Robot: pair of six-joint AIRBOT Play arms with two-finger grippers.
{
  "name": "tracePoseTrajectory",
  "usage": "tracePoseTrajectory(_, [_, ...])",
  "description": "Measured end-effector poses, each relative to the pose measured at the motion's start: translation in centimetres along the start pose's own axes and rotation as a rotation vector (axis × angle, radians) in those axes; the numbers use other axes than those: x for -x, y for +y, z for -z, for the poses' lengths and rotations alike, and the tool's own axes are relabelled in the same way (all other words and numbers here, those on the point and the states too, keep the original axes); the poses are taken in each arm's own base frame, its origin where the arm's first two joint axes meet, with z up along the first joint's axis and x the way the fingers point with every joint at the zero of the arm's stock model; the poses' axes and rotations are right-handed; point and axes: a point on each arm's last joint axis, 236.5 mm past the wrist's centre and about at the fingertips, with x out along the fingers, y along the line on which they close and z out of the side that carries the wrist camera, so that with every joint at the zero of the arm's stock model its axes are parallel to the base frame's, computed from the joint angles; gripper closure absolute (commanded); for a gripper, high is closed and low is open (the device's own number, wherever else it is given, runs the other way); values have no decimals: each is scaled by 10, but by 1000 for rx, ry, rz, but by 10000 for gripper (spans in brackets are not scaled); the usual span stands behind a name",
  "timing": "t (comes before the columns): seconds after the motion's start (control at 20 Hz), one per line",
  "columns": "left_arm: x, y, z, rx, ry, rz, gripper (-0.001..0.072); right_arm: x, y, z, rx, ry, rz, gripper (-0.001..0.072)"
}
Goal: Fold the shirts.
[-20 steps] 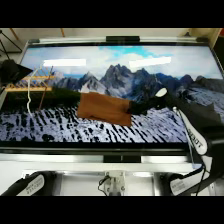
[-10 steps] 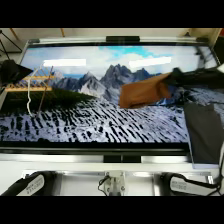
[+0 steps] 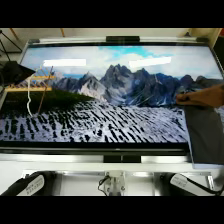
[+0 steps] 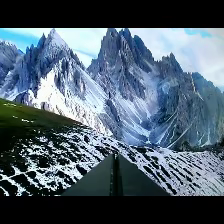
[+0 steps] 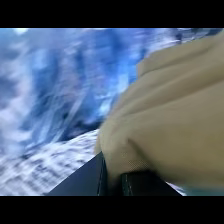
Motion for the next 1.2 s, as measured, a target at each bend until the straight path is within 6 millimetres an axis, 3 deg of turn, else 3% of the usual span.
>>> tracePoseTrajectory(0.2, [-2, -4, 2, -16, 8, 8, 678, 29, -37, 4, -58, -22, 102, 647])
tracePoseTrajectory(0.35, [-2, -5, 3, -29, 11, 11, 678, 49, -63, 29, -103, 42, 223, 647])
tracePoseTrajectory(0.65, [-3, -7, 5, -54, 17, 15, 678, 65, -127, 106, -207, 281, 495, 647])
tracePoseTrajectory(0.95, [-3, -8, 6, -60, 23, 17, 678, 53, -168, 180, -288, 494, 640, 632])
tracePoseTrajectory(1.0, [-3, -8, 6, -61, 23, 17, 678, 49, -173, 189, -299, 511, 651, 435])
tracePoseTrajectory(1.05, [-3, -8, 6, -61, 24, 17, 678, 45, -177, 197, -309, 529, 664, 158])
tracePoseTrajectory(1.1, [-3, -8, 6, -62, 24, 17, 679, 42, -181, 205, -318, 545, 675, 97])
tracePoseTrajectory(1.2, [-3, -8, 6, -63, 24, 18, 679, 36, -186, 213, -328, 551, 685, 97])
